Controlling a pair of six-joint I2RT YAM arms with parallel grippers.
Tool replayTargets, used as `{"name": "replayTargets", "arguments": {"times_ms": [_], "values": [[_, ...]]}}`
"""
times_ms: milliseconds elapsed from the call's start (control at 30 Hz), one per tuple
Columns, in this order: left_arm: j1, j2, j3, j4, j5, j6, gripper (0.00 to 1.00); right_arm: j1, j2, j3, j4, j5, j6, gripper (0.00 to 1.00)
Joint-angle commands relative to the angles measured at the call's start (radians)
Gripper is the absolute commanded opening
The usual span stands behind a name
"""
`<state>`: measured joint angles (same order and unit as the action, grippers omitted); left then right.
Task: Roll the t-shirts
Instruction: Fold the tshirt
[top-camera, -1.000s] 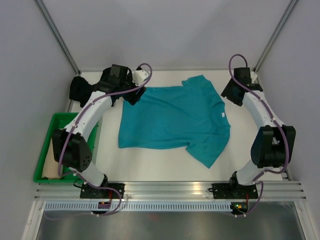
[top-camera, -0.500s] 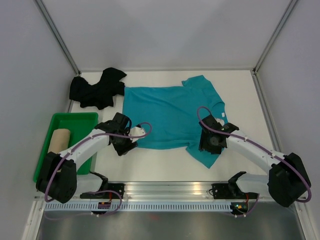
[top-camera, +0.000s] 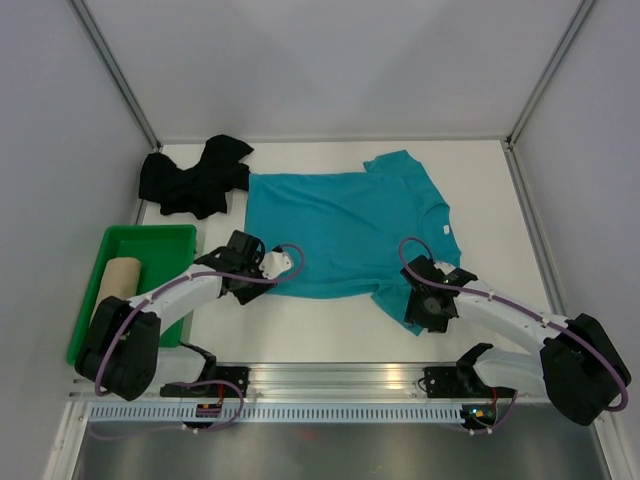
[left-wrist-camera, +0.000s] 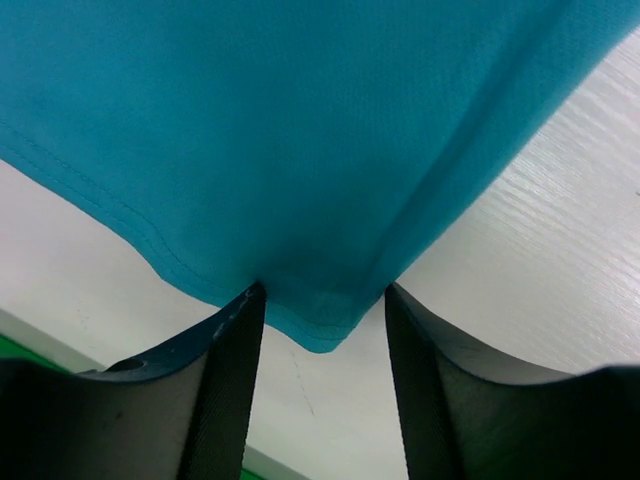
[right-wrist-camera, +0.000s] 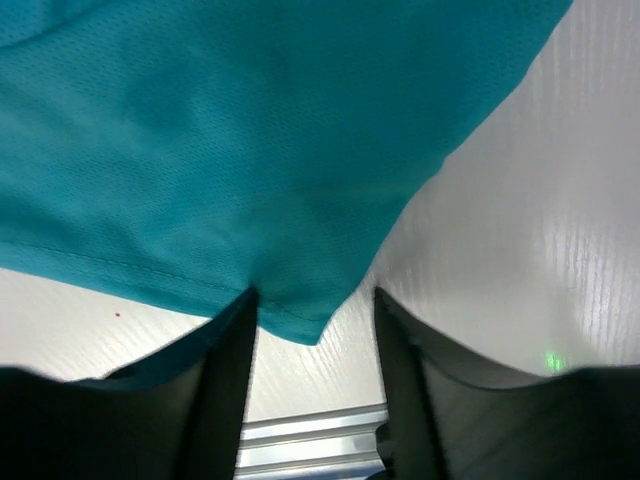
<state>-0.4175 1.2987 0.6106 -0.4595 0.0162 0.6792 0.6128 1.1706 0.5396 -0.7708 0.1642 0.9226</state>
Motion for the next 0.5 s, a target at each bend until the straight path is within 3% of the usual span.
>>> {"name": "replayTargets", "arguments": {"times_ms": [0,33,100,133,167,233,267,467], "values": [[-0.003,0.042,-0.043,0.076,-0.05,0.031,0.55,0.002,0.055,-0.047,0.126,0.026,0.033,0.5],[-0.001,0.048,-0.057,0.097,-0.059,0.033,0.48,0.004,0.055,-0.046,0.123,0.031,0.036,0.36],[-0.001,0.065,-0.063,0.111,-0.079,0.033,0.4,0.002,0.052,-0.052,0.128,0.031,0.035,0.22],[-0.003,0.074,-0.064,0.108,-0.081,0.031,0.31,0.002,0.047,-0.053,0.125,0.043,0.036,0.09],[-0.003,0.074,-0.064,0.107,-0.082,0.029,0.25,0.002,0.043,-0.053,0.123,0.047,0.038,0.02],[-0.003,0.054,-0.061,0.098,-0.093,0.023,0.05,-0.001,0.018,-0.047,0.111,0.064,0.044,0.0],[-0.001,0.042,-0.058,0.081,-0.102,0.02,0.03,-0.007,0.008,-0.032,0.097,0.072,0.044,0.0],[-0.003,-0.099,0.02,-0.045,-0.113,0.023,0.02,-0.057,-0.103,0.083,0.005,0.15,-0.002,0.0]]}}
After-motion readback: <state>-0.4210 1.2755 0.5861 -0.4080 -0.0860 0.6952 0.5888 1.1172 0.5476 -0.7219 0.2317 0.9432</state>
